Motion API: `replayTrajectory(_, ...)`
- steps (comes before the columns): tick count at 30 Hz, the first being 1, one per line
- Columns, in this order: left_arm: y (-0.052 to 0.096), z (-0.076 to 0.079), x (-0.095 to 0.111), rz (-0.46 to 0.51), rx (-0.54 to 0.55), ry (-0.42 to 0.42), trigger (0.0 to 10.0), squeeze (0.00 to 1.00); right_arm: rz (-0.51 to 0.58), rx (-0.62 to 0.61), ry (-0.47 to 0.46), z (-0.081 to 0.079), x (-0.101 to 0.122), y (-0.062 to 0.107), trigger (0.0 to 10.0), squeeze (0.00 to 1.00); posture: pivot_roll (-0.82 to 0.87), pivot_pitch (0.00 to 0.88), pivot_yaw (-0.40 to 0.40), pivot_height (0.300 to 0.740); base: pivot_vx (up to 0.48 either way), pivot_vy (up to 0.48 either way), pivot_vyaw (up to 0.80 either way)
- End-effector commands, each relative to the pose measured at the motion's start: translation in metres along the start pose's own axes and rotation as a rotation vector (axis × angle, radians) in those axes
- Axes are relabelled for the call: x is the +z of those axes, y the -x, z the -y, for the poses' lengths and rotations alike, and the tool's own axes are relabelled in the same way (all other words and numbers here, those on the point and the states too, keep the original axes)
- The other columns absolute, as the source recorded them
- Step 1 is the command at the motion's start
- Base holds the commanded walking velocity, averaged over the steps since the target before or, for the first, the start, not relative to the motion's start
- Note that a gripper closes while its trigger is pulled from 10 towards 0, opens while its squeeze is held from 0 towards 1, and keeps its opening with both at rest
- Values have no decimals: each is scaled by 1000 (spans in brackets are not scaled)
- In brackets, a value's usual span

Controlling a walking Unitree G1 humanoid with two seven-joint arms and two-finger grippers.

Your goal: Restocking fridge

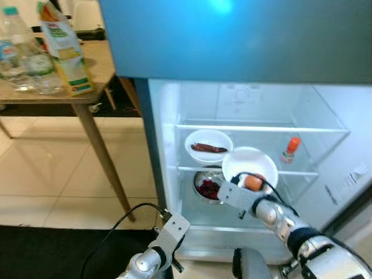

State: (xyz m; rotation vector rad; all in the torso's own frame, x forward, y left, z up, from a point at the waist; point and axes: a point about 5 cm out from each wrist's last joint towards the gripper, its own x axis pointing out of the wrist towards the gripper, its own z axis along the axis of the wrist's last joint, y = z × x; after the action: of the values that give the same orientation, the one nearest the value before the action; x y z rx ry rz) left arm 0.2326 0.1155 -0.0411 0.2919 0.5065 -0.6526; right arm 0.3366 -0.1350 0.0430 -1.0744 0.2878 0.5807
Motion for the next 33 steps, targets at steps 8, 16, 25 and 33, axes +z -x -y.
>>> replayTrajectory(8, -4, 4, 9, 42, -19, -8, 10000, 0, 8, 64, 134, 32, 3, 2, 10000, 0, -109, 0, -32, 550, 0, 0, 0)
replayTrajectory(16, -10, -1, 32, 151, 20, -34, 10000, 0, 19, 80, 254, 68, 9, 7, 10000, 0, -112, 0, -42, 550, 0, 0, 0)
replayTrajectory(25, -11, -11, 72, 399, 82, -50, 10000, 0, -45, 120, 295, 85, 10, 9, 10000, 0, -109, 0, -44, 550, 0, 0, 0)
replayTrajectory(33, -9, -9, 96, 555, 106, -47, 10000, 0, -59, 91, 299, 102, 17, 10, 10000, 0, -105, 0, -47, 550, 0, 0, 0)
